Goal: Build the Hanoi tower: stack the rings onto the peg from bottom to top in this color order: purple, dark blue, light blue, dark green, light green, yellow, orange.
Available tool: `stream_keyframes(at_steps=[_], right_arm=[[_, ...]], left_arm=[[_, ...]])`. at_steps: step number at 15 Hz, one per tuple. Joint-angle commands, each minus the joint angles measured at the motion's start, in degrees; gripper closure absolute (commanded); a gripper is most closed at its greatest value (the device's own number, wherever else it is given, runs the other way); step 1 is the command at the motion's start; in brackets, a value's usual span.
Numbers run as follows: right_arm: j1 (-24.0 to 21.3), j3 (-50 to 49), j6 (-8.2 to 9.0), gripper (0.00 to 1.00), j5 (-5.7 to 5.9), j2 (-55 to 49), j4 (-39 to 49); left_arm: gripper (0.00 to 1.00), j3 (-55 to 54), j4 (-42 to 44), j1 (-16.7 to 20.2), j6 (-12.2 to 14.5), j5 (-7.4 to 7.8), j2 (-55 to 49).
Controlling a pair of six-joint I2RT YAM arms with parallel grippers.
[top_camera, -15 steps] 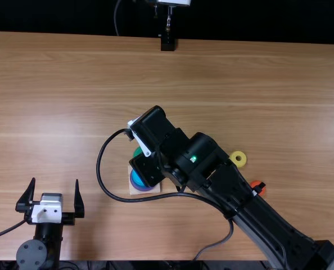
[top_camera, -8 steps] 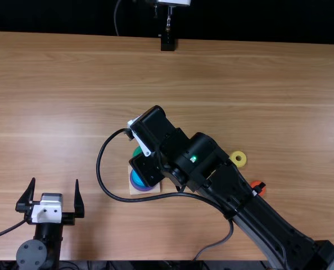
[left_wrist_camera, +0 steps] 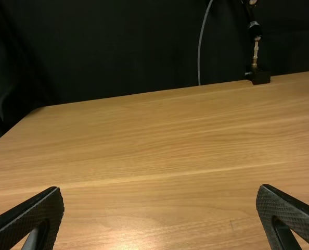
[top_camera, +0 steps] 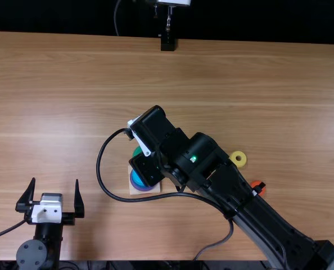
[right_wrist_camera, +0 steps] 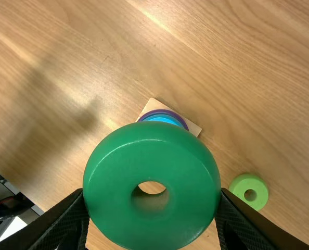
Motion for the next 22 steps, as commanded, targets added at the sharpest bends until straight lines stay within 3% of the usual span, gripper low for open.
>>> stream_keyframes(at_steps=[1, 22], right_arm=[[0.45, 0.85, 0.35, 1.0, -0.07, -1.19, 0.19], [0.62, -2.22, 0.45, 1.0, -0.07, -0.84, 0.82]], left_arm=[[0.0, -1.26, -0.28, -0.08, 0.25, -0.07, -0.62], [0.0, -1.26, -0.28, -0.08, 0.25, -0.07, -0.62]])
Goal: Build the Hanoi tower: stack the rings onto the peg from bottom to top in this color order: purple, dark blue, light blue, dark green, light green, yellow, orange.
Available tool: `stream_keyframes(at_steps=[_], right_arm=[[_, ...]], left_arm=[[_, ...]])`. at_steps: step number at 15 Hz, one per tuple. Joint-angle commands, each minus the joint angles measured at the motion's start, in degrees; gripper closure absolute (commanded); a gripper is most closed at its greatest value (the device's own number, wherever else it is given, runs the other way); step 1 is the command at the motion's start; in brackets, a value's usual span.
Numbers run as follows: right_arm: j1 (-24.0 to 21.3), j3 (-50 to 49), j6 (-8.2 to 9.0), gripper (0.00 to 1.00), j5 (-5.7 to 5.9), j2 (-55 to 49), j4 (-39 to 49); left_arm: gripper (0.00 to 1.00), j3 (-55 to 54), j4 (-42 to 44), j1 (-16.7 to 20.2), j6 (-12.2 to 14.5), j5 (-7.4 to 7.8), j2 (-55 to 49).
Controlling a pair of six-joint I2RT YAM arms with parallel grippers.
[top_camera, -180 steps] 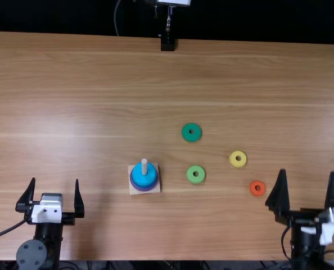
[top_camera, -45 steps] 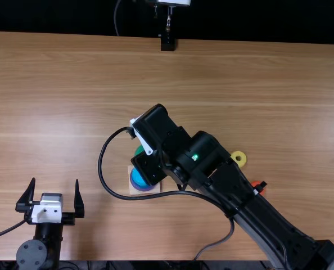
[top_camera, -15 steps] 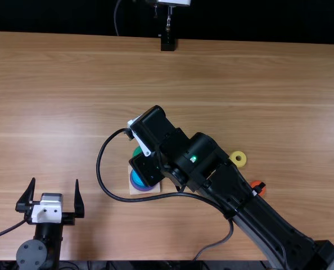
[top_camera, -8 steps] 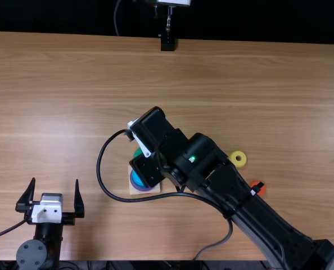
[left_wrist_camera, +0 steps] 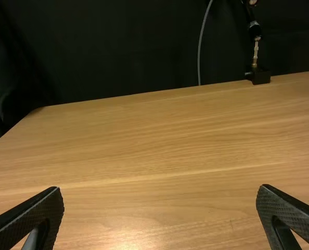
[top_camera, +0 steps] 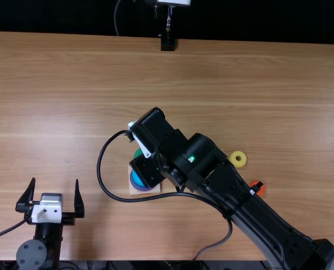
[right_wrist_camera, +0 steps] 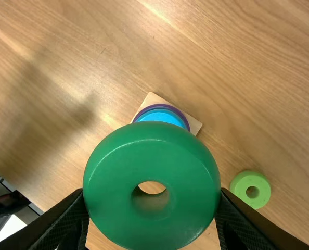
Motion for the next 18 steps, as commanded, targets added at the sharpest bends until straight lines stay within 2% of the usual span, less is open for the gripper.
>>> stream_keyframes(at_steps=[1, 18], right_arm=[[0.6, -0.37, 0.23, 1.0, -0.18, -0.84, 0.25], [1.57, 0.07, 0.23, 1.0, -0.18, 2.59, 0.47]], left_arm=[[0.0, -1.28, -0.26, -0.08, 0.27, -0.07, -0.62], [0.0, -1.28, -0.26, -0.08, 0.27, -0.07, -0.62]])
